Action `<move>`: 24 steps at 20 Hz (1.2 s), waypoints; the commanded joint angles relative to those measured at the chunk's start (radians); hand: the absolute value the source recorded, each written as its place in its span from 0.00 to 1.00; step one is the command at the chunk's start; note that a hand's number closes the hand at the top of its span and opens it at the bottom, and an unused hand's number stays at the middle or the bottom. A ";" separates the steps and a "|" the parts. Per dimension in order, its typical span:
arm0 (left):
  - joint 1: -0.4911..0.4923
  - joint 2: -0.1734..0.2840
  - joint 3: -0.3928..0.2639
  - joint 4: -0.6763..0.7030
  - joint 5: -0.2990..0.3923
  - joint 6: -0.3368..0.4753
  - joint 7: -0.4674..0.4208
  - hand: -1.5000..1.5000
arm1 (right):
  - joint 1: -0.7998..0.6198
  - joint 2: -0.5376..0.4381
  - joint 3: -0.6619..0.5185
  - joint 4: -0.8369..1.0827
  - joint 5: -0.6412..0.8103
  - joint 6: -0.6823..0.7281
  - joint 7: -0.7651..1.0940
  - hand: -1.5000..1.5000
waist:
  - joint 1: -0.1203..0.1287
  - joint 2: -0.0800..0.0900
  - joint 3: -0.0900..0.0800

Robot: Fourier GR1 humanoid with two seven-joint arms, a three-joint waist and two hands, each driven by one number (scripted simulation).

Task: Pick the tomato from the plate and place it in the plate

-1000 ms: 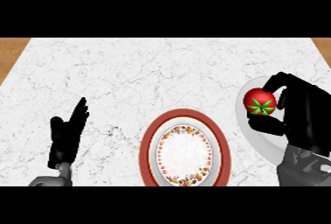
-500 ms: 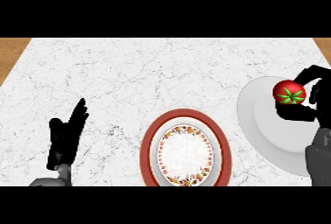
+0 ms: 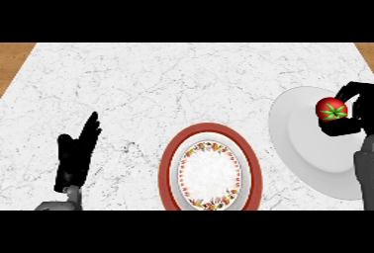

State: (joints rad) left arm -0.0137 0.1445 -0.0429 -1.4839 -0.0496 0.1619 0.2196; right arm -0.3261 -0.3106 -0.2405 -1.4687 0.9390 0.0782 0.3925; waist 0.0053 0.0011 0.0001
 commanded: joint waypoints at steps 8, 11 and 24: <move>-0.056 -0.025 0.004 0.022 -0.030 0.025 0.040 0.50 | 0.015 -0.079 -0.041 0.267 -0.154 0.183 -0.191 0.00 | -0.005 0.000 0.000; 0.003 -0.032 -0.007 0.001 -0.026 0.010 0.011 0.50 | 0.018 -0.089 -0.061 0.227 -0.219 0.192 -0.284 0.00 | -0.005 -0.002 0.000; 0.042 -0.008 0.017 -0.046 -0.006 -0.012 0.013 0.50 | 0.091 0.039 -0.386 0.139 -0.730 0.201 -0.507 0.00 | -0.009 -0.004 0.000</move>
State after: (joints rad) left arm -0.0134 0.1285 -0.0264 -1.4827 -0.0613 0.1611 0.2267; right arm -0.3003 -0.3006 -0.5814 -1.2988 0.3128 0.2417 -0.0641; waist -0.0109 -0.0037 0.0006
